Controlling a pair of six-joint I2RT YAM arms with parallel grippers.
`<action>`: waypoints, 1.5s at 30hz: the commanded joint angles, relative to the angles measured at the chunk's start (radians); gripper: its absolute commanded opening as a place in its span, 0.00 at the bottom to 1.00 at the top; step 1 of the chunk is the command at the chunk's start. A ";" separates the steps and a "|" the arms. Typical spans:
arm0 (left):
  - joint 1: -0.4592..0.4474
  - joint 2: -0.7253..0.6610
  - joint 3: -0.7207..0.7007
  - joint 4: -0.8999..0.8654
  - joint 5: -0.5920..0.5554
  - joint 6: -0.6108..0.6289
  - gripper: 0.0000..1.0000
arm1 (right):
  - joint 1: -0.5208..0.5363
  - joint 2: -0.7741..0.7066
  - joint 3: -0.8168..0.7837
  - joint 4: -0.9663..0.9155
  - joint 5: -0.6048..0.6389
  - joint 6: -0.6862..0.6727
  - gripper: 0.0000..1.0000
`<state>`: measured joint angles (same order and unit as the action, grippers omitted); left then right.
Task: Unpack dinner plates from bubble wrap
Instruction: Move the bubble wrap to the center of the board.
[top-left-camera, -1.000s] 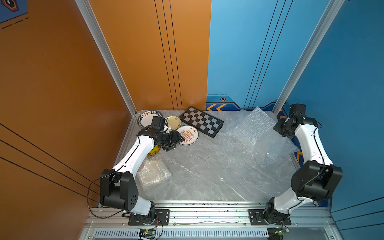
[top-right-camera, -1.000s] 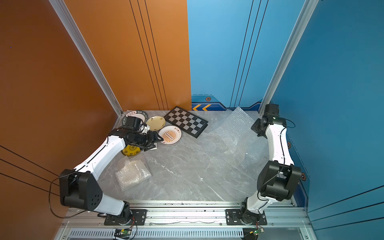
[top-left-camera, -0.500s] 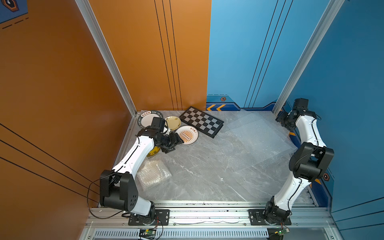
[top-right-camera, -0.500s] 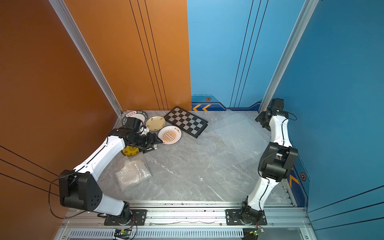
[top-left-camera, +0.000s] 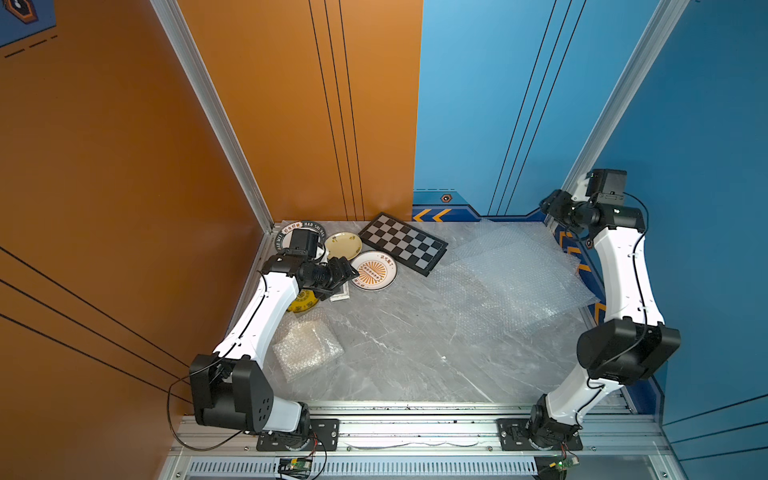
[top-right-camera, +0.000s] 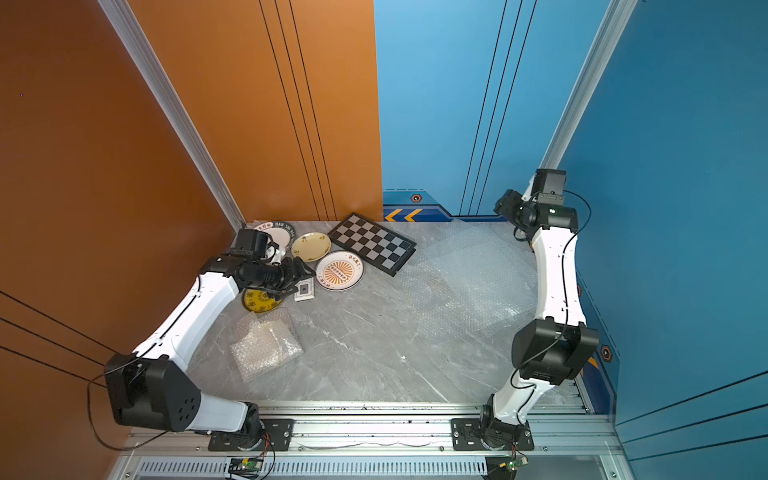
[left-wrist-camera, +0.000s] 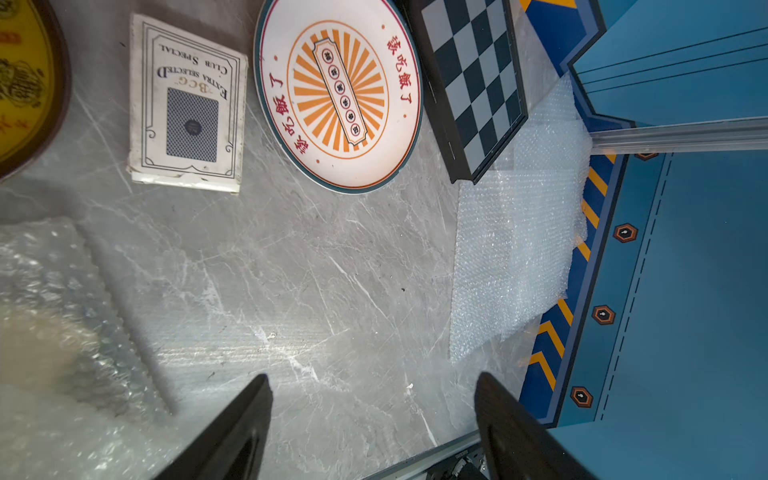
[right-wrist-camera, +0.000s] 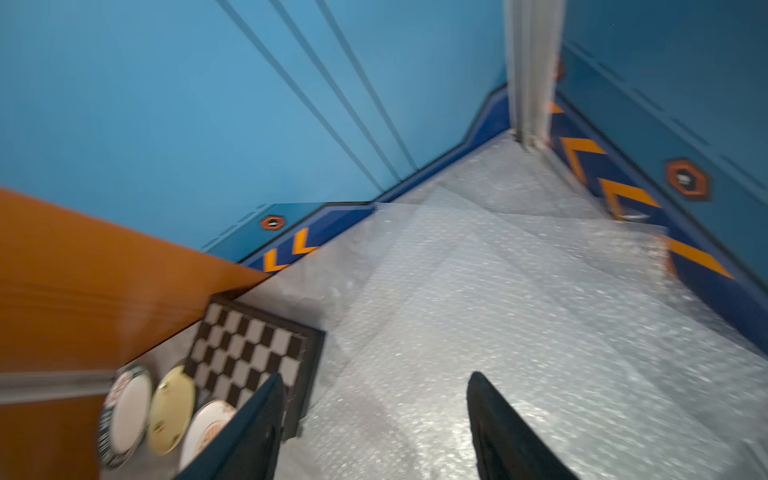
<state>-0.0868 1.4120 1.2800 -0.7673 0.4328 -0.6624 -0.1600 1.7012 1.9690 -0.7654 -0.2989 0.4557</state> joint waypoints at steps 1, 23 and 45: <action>0.032 -0.068 0.027 -0.023 -0.046 0.046 0.82 | 0.107 -0.020 -0.010 -0.047 -0.203 0.092 0.72; 0.042 -0.311 -0.051 -0.341 -0.513 0.108 0.98 | 1.018 0.254 -0.217 0.033 -0.164 0.124 0.77; -0.020 -0.335 -0.016 -0.582 -1.069 0.055 0.98 | 1.244 0.632 0.179 0.064 -0.165 0.040 0.79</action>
<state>-0.0967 1.0817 1.2697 -1.3060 -0.5697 -0.5957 1.0695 2.2990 2.0956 -0.7029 -0.4229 0.5369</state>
